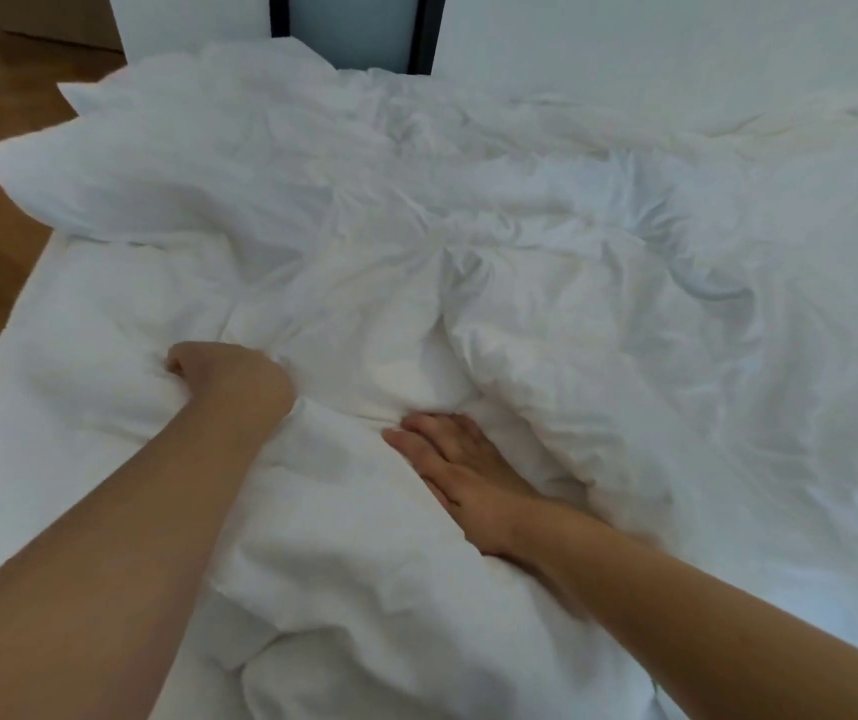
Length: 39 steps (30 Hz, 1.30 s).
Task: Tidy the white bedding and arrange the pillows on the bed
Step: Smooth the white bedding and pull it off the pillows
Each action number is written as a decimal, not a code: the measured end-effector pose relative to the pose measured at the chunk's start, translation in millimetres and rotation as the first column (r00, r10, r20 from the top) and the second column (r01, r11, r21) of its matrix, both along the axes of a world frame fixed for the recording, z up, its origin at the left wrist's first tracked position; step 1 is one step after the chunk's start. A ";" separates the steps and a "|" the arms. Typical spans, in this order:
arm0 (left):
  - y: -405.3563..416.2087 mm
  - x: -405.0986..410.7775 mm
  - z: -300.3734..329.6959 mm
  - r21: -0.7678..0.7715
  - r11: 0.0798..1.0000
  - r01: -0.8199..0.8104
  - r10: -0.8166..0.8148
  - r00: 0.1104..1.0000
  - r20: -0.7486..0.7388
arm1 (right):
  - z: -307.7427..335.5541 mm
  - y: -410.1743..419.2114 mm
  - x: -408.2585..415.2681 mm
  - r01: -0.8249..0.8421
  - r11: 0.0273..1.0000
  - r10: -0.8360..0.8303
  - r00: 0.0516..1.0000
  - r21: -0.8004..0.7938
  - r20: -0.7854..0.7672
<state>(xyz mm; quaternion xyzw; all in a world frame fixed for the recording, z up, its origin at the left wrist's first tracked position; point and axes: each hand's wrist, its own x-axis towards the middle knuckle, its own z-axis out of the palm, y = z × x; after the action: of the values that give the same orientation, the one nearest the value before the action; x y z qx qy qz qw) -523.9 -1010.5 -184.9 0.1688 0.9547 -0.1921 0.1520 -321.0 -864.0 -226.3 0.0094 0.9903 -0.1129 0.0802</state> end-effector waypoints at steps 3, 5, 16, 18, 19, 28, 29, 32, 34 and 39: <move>-10.8 18.7 -16.8 0.080 0.987 0.136 -0.118 0.973 -0.198 | -2.9 0.7 -9.7 0.009 1.000 -0.011 0.999 0.025 0.050; -18.7 26.0 -25.0 0.269 0.958 0.096 -0.032 0.972 -0.233 | -7.2 4.7 -16.2 0.027 1.000 -0.028 0.995 0.016 0.098; -8.3 3.4 -61.4 0.489 0.860 0.146 0.078 0.909 -0.409 | -17.9 18.3 -37.5 0.080 0.997 -0.079 0.995 -0.024 0.061; -14.1 6.0 -59.1 0.469 0.867 0.168 0.053 0.905 -0.422 | -7.2 12.9 -33.2 0.105 0.994 -0.101 0.991 -0.034 0.083; -17.6 5.1 -57.6 0.444 0.874 0.195 0.010 0.908 -0.418 | -0.1 7.6 -28.4 0.123 0.992 -0.120 0.990 -0.037 0.074; -76.5 95.7 37.0 0.764 0.574 0.296 -0.192 0.955 -0.225 | 93.9 -62.4 93.4 0.307 0.951 -0.308 0.952 -0.041 -0.002; -92.0 120.3 41.2 0.815 0.477 0.330 -0.280 0.936 -0.214 | 104.1 -66.2 100.2 0.290 0.957 -0.288 0.950 0.004 0.120; -126.9 167.1 29.4 0.721 0.639 0.268 -0.576 0.788 0.218 | 122.7 -79.3 107.0 0.184 0.975 -0.216 0.917 0.125 0.334; -133.2 176.5 1.3 0.540 0.722 0.432 -0.585 0.798 0.144 | 126.5 -93.0 103.8 0.119 0.980 -0.176 0.895 0.161 0.411; -112.3 163.7 -26.1 0.520 0.587 0.621 -0.564 0.774 -0.287 | 103.3 -109.3 99.0 0.011 0.966 -0.177 0.753 0.257 0.633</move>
<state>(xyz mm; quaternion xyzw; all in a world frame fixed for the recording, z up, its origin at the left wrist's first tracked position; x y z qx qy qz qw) -360.2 -1122.9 -211.0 0.5064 0.8595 0.0659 -0.0245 -222.0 -973.4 -123.0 0.1078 0.9048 0.0124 0.4117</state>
